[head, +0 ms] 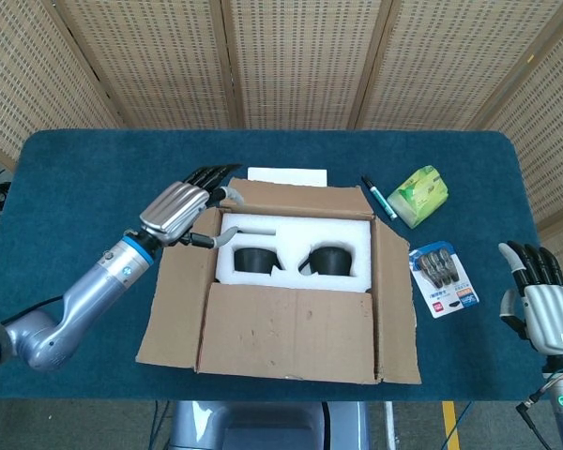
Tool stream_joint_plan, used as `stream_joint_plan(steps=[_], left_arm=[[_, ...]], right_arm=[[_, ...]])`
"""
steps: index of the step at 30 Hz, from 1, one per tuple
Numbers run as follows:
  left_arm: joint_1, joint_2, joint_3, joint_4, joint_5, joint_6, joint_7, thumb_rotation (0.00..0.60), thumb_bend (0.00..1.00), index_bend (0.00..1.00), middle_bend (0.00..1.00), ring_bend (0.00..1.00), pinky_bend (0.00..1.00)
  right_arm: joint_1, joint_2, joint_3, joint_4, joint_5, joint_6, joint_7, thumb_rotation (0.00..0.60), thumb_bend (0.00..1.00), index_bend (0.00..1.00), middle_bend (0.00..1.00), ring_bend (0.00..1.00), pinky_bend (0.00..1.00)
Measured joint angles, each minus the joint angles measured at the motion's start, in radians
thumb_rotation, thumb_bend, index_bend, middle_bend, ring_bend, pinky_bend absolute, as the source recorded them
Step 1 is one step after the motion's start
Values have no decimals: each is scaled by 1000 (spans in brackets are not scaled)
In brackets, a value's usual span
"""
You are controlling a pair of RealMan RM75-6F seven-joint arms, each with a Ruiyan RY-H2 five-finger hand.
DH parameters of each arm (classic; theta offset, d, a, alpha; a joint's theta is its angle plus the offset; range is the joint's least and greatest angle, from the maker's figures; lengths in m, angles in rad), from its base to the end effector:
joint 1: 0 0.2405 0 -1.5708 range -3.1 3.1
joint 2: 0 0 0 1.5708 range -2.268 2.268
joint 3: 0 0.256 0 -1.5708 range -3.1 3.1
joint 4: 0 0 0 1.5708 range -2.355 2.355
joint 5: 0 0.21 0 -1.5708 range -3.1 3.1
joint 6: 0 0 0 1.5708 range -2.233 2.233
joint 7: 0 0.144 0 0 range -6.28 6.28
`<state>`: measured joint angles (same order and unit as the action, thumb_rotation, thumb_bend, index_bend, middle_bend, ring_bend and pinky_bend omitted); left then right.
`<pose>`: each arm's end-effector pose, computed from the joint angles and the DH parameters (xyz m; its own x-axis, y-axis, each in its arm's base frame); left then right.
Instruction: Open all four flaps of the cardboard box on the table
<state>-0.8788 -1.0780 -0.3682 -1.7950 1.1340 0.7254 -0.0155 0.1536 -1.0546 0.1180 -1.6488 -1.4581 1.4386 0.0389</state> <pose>-0.0562 0.3742 0.1123 0.2937 0.3038 0.9063 0.8520 -0.5130 -0.1042 -0.2958 -0.2157 0.1822 0.3729 0.0478 0.9266 -0.9263 -0.0392 0.3748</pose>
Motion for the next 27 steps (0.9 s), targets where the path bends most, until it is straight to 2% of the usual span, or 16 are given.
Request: stream_joint_plan(steps=[5,10,15,27], left_arm=[[26,53,40,-9,99,-56,-66,97,357,350,31,10,52],[30,73,82,-14,149,-72,-71,82,351,350,31,9,52],[33,62,123,-16,158,-71,-46,84,352,350,31,2,52],[40,8,178,-29,205,-48,-69,74,351,350,31,0,22]], right_arm=[[1,-2,0,-5,-2,0,-5,600,827,26,79,0,0],[-5,-2,-2,-6,2,5,-3,600,827,26,79,0,0],[-7,-3,-3,-3,3,4,0,600,827,26,79,0,0],[-12,-3,-2,1,5,10,7,600,827,26,79,0,0]])
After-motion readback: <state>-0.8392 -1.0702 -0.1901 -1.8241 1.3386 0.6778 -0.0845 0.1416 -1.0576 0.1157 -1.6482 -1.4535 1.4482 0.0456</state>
